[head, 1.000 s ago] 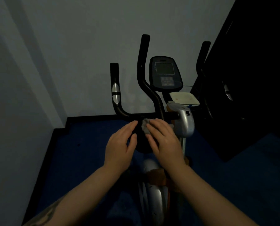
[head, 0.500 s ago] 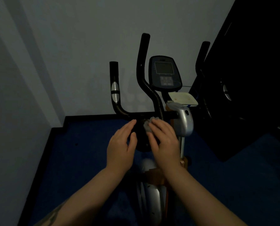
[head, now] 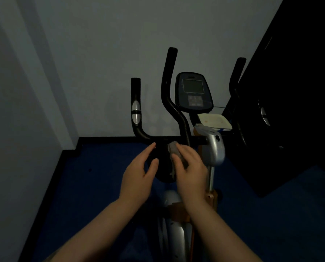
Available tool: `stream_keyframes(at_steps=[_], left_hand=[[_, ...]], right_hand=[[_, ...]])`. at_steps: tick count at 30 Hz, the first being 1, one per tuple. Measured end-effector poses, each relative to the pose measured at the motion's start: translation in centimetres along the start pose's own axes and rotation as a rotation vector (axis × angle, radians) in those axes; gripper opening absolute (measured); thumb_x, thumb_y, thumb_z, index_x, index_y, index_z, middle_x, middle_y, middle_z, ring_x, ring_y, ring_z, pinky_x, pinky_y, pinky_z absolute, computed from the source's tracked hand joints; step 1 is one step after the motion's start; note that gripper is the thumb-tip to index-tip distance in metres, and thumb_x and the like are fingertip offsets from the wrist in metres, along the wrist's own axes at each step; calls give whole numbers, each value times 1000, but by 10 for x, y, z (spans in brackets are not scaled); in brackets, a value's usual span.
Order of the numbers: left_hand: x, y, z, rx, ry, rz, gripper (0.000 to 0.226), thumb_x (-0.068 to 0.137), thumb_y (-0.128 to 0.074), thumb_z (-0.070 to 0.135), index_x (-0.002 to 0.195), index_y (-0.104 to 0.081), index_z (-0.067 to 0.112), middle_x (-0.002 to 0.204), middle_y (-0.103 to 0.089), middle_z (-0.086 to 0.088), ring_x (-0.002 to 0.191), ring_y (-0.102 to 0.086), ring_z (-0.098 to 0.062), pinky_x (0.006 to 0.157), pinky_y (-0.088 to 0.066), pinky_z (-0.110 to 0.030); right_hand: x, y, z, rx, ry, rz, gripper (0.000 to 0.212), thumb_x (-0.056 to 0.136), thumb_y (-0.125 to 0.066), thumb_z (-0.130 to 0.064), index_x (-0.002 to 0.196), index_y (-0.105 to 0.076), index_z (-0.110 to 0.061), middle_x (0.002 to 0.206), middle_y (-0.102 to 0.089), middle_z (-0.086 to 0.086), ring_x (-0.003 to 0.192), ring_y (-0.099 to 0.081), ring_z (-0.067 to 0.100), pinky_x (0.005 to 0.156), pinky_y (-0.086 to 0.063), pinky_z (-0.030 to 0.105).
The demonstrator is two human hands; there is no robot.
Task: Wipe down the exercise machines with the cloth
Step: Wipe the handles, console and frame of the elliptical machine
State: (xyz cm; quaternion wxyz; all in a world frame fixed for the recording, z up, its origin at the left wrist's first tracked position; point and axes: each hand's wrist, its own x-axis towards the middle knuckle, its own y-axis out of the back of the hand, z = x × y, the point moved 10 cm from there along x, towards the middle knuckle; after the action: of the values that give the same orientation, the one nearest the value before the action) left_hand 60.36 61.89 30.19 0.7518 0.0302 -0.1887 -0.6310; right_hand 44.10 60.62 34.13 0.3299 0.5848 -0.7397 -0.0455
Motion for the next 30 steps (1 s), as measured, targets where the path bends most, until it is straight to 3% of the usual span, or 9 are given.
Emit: stream_keyframes(at_steps=[3,8,12,15,18,22,25,28,30], left_hand=[[-1,-2,-7,18,22,-25,41,98,-48,43,139,-42,47,125,-58,16,114,-53,0,99,-47,-32],[-3,-3,-6,45,39,9,44,97,-44,41,140,-39,46,107,-58,12,96,-54,3,82,-45,-14],[-3,-2,-6,28,29,9,44,96,-44,42,139,-40,46,103,-58,9,94,-55,0,85,-49,-23],[0,-2,-7,25,13,-19,45,94,-45,44,139,-43,43,96,-57,4,90,-56,-5,83,-52,-33],[5,0,-9,-13,-2,-1,40,95,-50,44,135,-49,41,100,-59,6,94,-57,-4,84,-53,-33],[10,0,-12,-88,-8,-27,45,86,-52,51,127,-56,34,113,-63,8,105,-58,-5,87,-53,-35],[14,1,-15,-113,-35,-66,48,86,-53,52,126,-57,26,114,-64,6,106,-60,-9,88,-53,-39],[16,0,-16,-116,-46,-77,47,87,-53,50,126,-58,25,113,-63,6,105,-60,-10,88,-53,-40],[15,-2,-16,-123,-30,-72,45,88,-52,51,125,-58,26,112,-63,6,105,-60,-11,88,-53,-40]], right_hand=[[-14,7,3,3,-4,20,38,93,-62,-14,131,-60,-20,124,-57,-8,112,-53,-1,92,-37,3],[2,0,6,24,-40,54,36,95,-60,-18,131,-59,-16,122,-61,-3,108,-54,-1,93,-42,9],[-23,14,6,51,-36,72,39,92,-64,-13,130,-60,-17,121,-61,-9,112,-54,-3,92,-40,4],[-1,19,0,-46,76,59,34,85,-71,-7,119,-67,-12,110,-66,-7,102,-60,2,89,-45,9],[6,10,-3,-151,75,76,32,87,-69,-12,119,-68,-13,112,-68,-1,104,-60,8,89,-47,19],[-11,7,0,-294,118,53,33,92,-60,-25,124,-65,-18,129,-60,-1,115,-52,10,96,-35,11],[5,1,-9,-337,151,34,35,91,-54,-32,119,-68,-15,118,-66,0,108,-56,9,94,-35,8],[23,-18,-22,-398,163,-42,32,89,-59,-29,116,-70,-18,109,-70,-3,100,-61,12,84,-44,17],[27,-16,-24,-438,223,-145,32,89,-60,-31,119,-69,-22,113,-69,-5,103,-61,11,84,-48,22]])
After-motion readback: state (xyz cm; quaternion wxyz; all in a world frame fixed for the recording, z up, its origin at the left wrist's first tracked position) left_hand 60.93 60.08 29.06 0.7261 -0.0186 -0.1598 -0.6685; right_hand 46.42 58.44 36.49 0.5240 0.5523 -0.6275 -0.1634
